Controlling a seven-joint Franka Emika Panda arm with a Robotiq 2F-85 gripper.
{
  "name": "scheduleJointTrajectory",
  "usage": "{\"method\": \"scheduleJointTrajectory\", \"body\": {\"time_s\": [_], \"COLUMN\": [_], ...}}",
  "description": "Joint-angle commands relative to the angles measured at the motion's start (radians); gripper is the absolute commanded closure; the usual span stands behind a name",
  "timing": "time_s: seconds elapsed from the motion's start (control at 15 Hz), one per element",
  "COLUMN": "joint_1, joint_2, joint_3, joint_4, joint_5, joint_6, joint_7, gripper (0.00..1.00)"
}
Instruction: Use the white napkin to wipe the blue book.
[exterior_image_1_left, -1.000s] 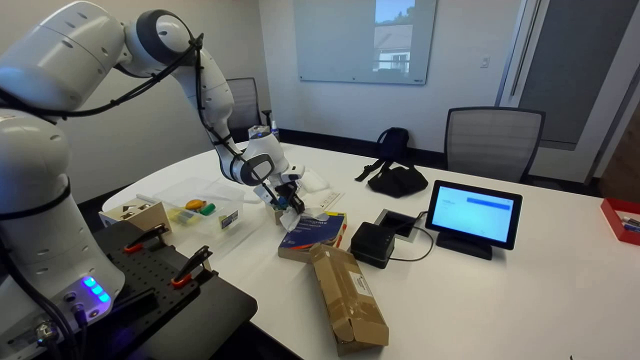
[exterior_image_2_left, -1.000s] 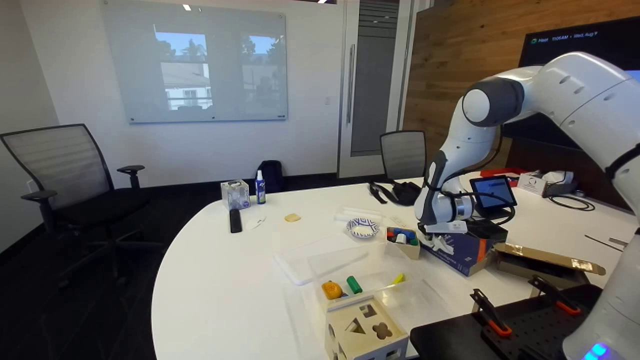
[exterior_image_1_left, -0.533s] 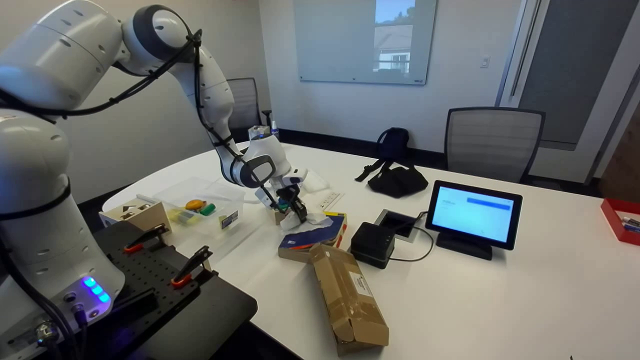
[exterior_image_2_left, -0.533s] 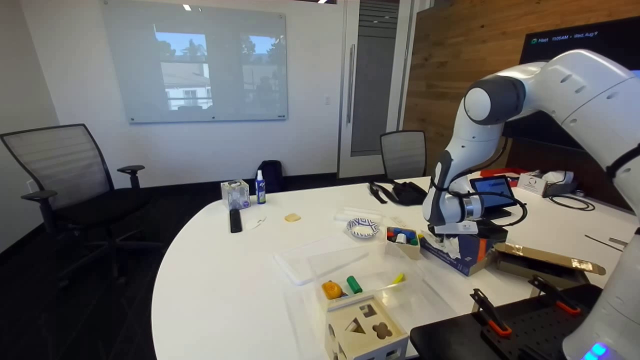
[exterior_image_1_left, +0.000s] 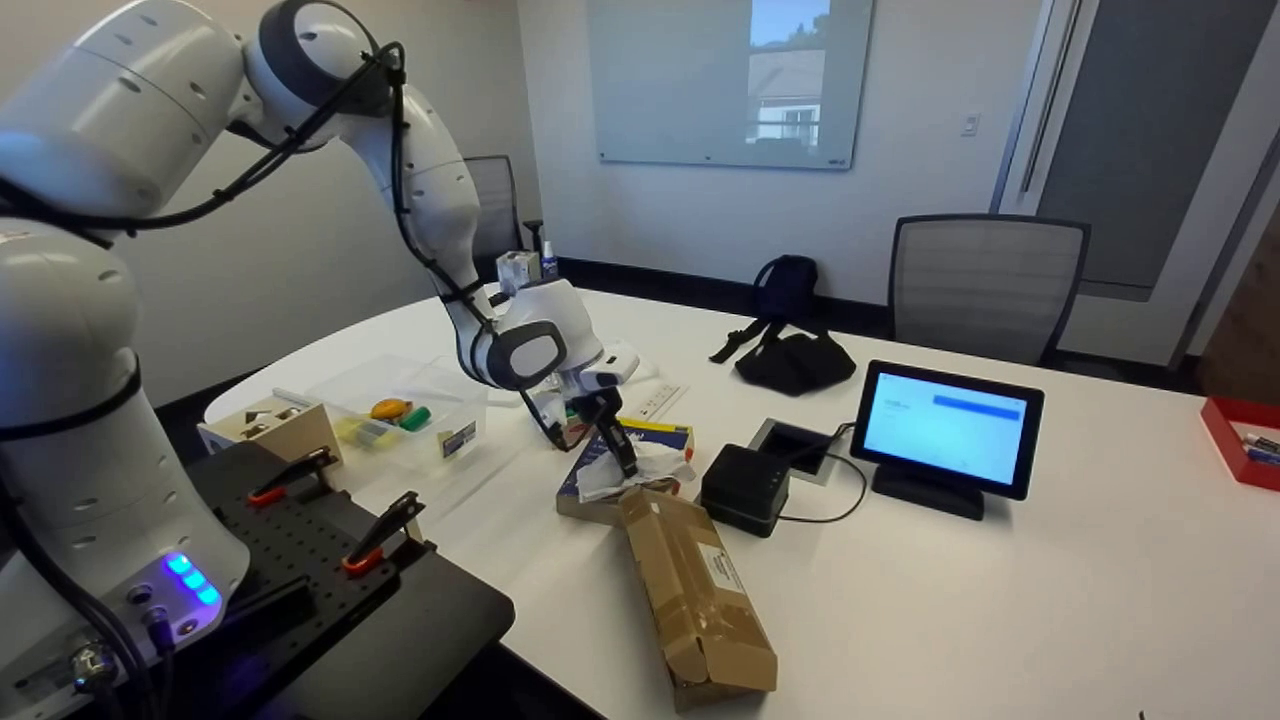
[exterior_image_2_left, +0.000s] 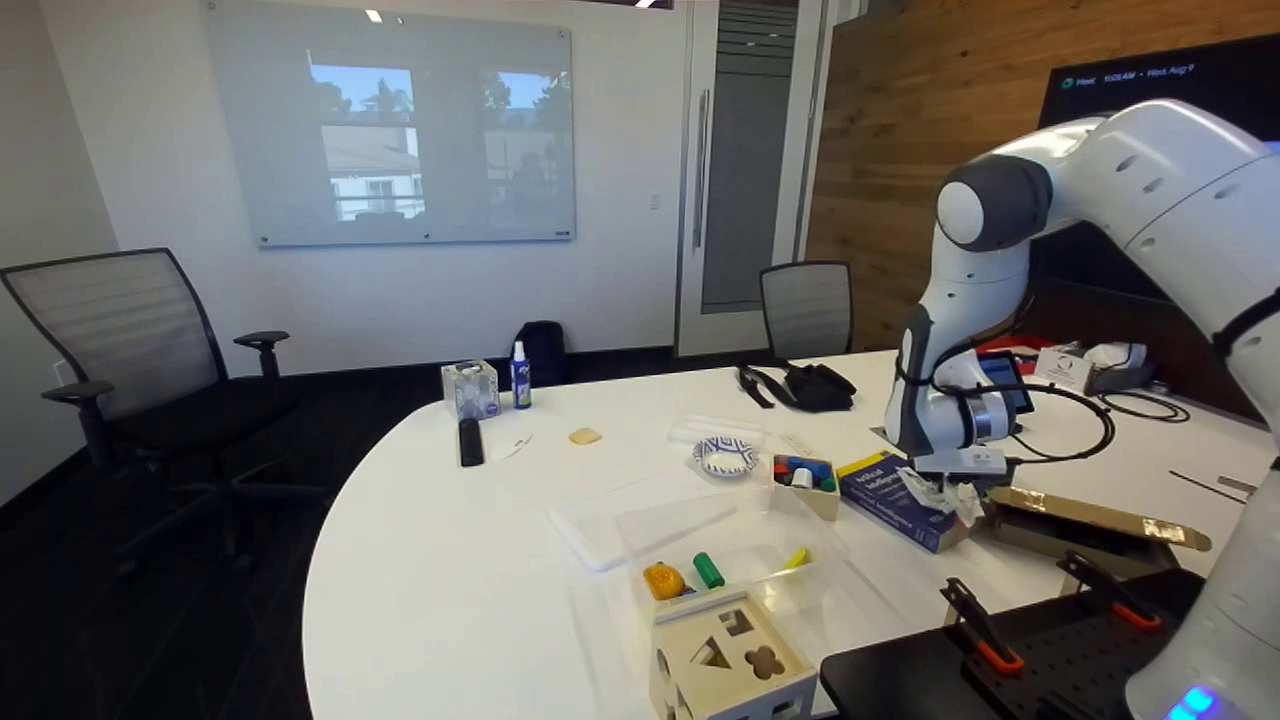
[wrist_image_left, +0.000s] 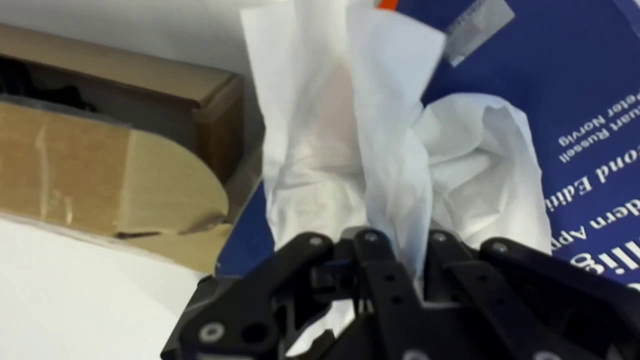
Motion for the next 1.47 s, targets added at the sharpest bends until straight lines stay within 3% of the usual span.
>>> {"method": "scheduleJointTrajectory", "body": {"time_s": [0.0,0.4,0.53,1.13,1.4], "joint_1": [-0.027,-0.059,-0.045,0.169,0.194], "joint_2": [-0.060,-0.119,-0.107,-0.053,-0.024], "joint_3": [0.054,0.147,0.150,-0.102,-0.149], "joint_4": [-0.044,-0.070,-0.066,-0.113,-0.133], "joint_5": [-0.021,-0.037,-0.030,-0.018,-0.013], "joint_6": [-0.066,-0.078,-0.057,-0.048,-0.059], "joint_7": [0.001,-0.006,0.011,0.088,0.103], "gripper": [0.98,0.98,0.98,0.98,0.98]}}
